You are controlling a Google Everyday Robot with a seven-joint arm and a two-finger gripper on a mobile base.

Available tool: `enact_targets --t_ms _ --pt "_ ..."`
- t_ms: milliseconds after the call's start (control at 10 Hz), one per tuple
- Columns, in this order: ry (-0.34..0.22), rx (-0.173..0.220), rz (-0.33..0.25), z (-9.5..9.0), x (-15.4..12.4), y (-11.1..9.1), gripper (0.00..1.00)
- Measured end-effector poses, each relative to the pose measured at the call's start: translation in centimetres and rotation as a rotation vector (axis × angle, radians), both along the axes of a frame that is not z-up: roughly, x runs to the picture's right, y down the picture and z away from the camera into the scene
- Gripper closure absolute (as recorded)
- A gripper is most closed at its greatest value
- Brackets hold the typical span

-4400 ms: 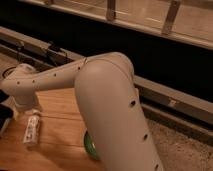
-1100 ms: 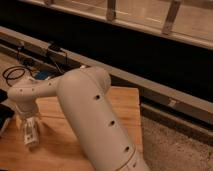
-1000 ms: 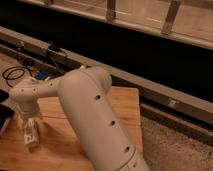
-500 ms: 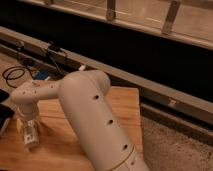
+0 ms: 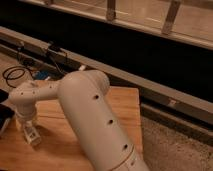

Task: Place the bottle in the ceramic bowl

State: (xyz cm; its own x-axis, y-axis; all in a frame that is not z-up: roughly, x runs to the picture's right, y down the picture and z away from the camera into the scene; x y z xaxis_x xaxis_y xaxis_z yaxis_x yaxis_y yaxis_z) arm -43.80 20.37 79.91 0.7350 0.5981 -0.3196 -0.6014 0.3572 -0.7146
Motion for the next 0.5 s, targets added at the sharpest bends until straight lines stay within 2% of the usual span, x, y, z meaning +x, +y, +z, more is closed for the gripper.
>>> enact_targets --t_ms 100,500 --pt "-0.005 0.004 0.000 -0.1 -0.1 0.0 0.99" --pt "0.002 0.042 0.023 -0.8 0.7 -1.4 1.00"
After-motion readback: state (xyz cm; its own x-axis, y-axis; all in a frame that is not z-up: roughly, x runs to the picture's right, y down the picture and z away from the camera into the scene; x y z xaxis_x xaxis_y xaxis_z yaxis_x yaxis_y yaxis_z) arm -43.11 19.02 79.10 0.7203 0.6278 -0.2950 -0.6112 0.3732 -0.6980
